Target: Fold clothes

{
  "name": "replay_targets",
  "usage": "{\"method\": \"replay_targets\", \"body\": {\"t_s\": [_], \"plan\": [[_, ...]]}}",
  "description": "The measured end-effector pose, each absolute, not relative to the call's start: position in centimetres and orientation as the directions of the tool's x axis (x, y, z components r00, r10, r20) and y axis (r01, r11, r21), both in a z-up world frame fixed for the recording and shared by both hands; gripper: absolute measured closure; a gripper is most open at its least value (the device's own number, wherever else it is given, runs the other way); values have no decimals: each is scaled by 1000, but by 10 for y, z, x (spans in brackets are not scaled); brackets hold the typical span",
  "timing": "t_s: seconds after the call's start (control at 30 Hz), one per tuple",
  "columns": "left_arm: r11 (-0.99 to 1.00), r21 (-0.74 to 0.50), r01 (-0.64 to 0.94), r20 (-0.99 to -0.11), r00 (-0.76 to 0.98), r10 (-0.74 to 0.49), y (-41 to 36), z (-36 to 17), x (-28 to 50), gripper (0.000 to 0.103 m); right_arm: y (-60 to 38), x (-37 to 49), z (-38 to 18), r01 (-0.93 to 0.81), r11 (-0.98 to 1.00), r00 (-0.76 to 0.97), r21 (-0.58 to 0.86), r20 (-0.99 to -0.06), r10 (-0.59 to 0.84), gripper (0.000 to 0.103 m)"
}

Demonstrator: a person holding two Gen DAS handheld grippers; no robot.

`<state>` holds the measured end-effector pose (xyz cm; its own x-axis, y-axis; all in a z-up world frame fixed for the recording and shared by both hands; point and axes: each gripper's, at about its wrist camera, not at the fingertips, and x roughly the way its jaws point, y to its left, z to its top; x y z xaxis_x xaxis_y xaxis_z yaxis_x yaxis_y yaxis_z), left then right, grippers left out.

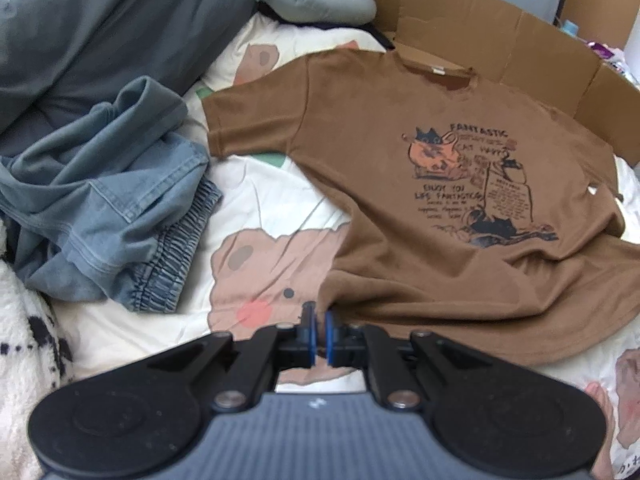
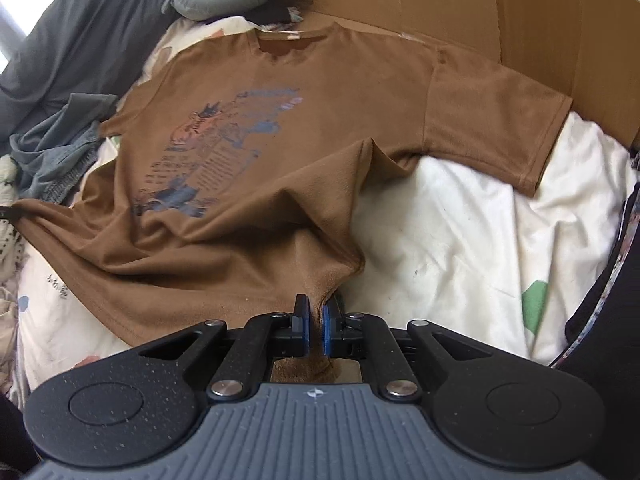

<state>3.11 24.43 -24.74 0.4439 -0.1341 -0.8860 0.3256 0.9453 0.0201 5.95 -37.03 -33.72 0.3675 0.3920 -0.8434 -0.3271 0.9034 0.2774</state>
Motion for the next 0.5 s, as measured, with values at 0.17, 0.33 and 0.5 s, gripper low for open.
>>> {"method": "replay_targets", "body": {"t_s": [0.17, 0.33, 0.5], "plan": [[948, 15, 318, -877, 459, -140, 252, -229, 22, 98, -367, 51, -319, -351, 894, 353, 280, -844, 403, 99], [951, 11, 309, -872, 469, -142, 266, -214, 14, 98, -369, 31, -302, -342, 893, 350, 292, -843, 409, 99], [951, 5, 309, -865, 478, -152, 275, -200, 8, 98, -376, 13, -283, -326, 896, 365, 302, -834, 414, 99]]}}
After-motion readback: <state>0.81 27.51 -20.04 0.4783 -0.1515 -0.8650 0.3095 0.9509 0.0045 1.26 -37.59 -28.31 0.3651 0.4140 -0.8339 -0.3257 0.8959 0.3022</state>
